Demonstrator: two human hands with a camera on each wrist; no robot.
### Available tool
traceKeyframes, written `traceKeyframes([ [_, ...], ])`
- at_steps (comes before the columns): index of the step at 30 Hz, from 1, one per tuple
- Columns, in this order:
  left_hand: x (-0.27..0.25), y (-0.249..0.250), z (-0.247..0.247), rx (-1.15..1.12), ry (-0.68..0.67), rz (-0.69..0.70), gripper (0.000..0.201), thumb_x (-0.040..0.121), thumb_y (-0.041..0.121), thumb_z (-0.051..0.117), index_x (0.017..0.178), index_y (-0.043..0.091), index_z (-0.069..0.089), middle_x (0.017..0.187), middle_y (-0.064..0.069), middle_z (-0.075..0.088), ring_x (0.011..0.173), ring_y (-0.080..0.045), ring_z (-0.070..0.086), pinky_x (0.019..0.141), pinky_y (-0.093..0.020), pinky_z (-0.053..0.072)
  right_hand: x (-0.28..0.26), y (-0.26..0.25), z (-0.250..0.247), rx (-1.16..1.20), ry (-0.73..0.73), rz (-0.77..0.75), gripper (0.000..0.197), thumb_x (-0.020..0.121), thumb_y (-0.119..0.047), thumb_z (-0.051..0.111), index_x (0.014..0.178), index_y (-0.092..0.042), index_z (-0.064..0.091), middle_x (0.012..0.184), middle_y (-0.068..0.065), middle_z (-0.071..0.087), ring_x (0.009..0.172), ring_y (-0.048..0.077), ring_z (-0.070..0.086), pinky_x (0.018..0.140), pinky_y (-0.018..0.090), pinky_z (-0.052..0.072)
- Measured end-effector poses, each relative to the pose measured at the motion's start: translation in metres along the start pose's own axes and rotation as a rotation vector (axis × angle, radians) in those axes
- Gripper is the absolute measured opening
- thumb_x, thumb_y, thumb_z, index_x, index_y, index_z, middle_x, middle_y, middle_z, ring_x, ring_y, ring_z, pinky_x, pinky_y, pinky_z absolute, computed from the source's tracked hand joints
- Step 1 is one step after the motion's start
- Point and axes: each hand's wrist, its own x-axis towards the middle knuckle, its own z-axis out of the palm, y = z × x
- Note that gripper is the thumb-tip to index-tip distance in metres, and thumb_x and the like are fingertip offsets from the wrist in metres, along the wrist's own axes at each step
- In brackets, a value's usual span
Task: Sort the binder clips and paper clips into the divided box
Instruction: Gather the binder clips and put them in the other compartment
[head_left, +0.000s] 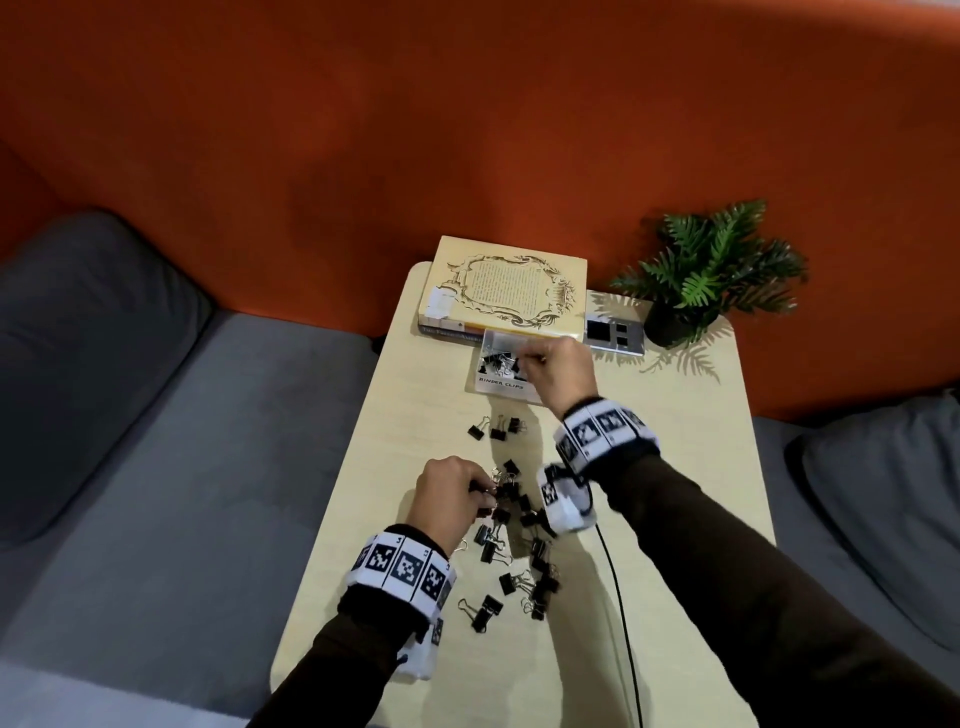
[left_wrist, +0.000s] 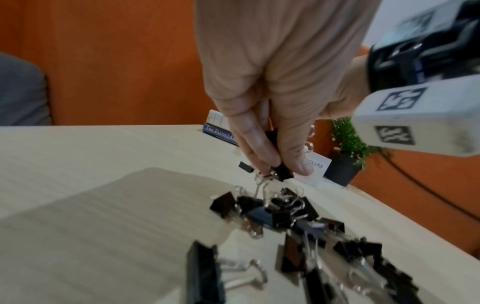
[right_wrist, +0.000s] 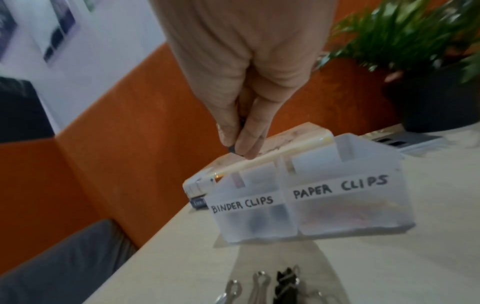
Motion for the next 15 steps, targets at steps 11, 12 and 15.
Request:
traceKeyframes([
  [11, 0.042, 0.044, -0.041, -0.104, 0.124, 0.066, 0.024, 0.076, 0.015, 0.078, 0.100, 0.010, 0.075, 0.103, -0.005, 0.075, 0.080, -0.009, 0.064, 0.069, -0.005, 0.050, 0.001, 0.012, -0.001, -0.092, -0.096, -0.015, 0.030, 0.087, -0.020, 0.056, 0.116, -0.009, 0.059, 0.114, 0.014, 0.067, 0.092, 0.024, 0.064, 0.085, 0.031, 0.050],
  [12, 0.053, 0.053, -0.045, -0.100, 0.159, 0.088, 0.023, 0.077, 0.016, 0.077, 0.099, 0.010, 0.075, 0.103, -0.006, 0.075, 0.084, -0.011, 0.066, 0.078, -0.012, 0.052, -0.012, 0.016, -0.005, -0.070, -0.087, -0.016, 0.027, 0.088, -0.019, 0.055, 0.113, -0.009, 0.061, 0.111, 0.013, 0.069, 0.086, 0.023, 0.064, 0.081, 0.028, 0.050],
  [15, 0.086, 0.080, -0.053, -0.042, 0.202, 0.151, 0.023, 0.079, 0.014, 0.075, 0.100, 0.006, 0.074, 0.103, -0.010, 0.075, 0.096, -0.021, 0.069, 0.094, -0.029, 0.053, -0.057, 0.030, -0.009, 0.046, -0.103, 0.047, 0.022, 0.086, -0.010, 0.056, 0.106, -0.009, 0.064, 0.108, 0.011, 0.070, 0.088, 0.022, 0.067, 0.084, 0.033, 0.054],
])
